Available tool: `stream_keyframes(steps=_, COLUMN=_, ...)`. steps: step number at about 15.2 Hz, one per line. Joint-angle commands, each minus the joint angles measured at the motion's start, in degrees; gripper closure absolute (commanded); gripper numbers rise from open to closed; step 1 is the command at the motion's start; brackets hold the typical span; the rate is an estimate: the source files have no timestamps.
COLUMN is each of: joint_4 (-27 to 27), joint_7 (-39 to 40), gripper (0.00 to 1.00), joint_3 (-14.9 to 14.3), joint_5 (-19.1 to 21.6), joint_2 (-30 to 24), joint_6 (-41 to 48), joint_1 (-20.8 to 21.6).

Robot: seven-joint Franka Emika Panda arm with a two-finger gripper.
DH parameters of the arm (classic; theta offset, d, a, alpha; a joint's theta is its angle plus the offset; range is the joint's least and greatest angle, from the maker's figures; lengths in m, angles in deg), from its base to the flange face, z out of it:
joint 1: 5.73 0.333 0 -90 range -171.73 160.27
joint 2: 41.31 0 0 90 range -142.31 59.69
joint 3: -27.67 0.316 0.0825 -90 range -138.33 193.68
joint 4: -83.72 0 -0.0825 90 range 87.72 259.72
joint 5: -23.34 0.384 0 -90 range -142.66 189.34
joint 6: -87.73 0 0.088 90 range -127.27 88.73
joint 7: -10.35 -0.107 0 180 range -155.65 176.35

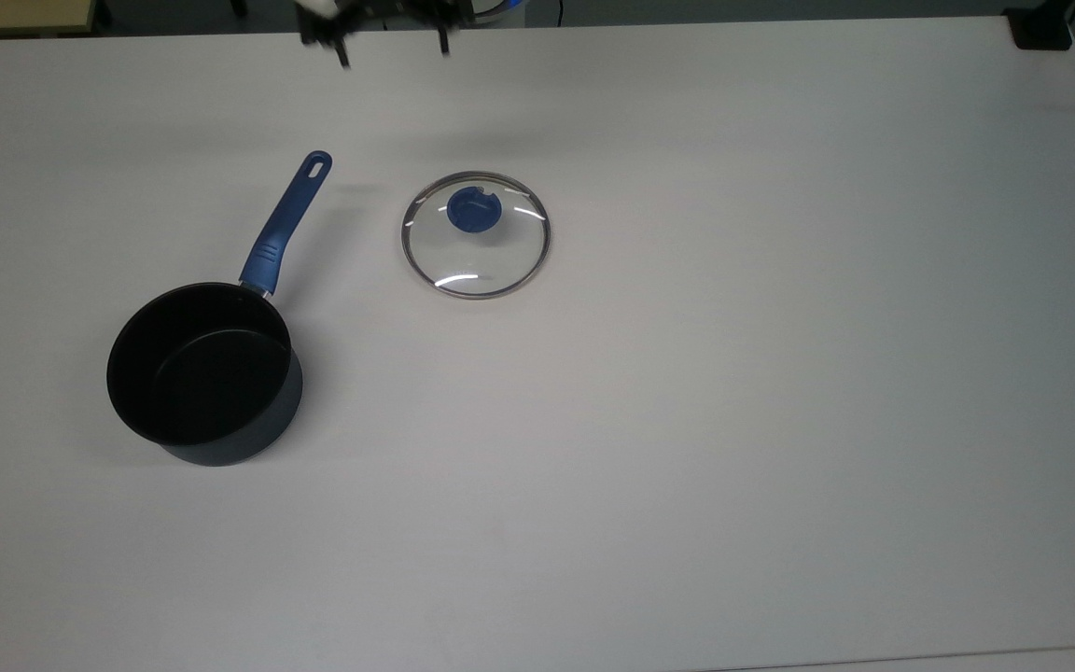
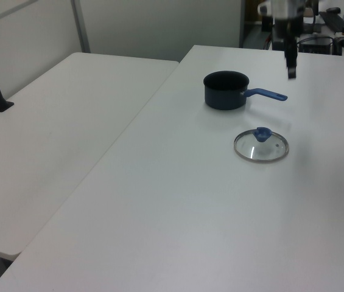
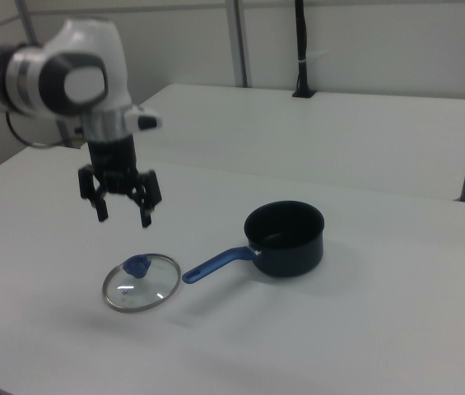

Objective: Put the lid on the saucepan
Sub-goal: 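Lower the gripper onto the blue knob and close on it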

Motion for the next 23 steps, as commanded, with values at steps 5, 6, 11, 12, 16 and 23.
stream_keyframes(steps=5, joint_4=14.1, joint_7=-25.7, gripper=0.0, joint_3=2.7, joint_5=0.8, joint_2=3.3, joint_6=-25.0, joint_1=3.2)
stream_keyframes(steps=6, joint_4=14.2, joint_7=-27.0, gripper=0.0, joint_3=2.8, joint_5=0.8, joint_2=4.1, joint_6=-26.6, joint_1=3.3)
stream_keyframes(steps=11, joint_4=13.8, joint_7=-32.2, gripper=0.01, joint_3=2.7, joint_5=0.8, joint_2=9.2, joint_6=-33.3, joint_1=4.5)
stream_keyframes(steps=12, joint_4=13.8, joint_7=-32.2, gripper=0.01, joint_3=2.7, joint_5=0.6, joint_2=9.7, joint_6=-33.4, joint_1=4.6)
stream_keyframes(steps=16, joint_4=13.8, joint_7=-32.1, gripper=0.08, joint_3=2.8, joint_5=-0.3, joint_2=11.4, joint_6=-34.6, joint_1=4.7)
stream_keyframes(steps=23, joint_4=12.6, joint_7=-31.4, gripper=0.55, joint_3=2.8, joint_5=-1.3, joint_2=11.2, joint_6=-35.6, joint_1=4.7)
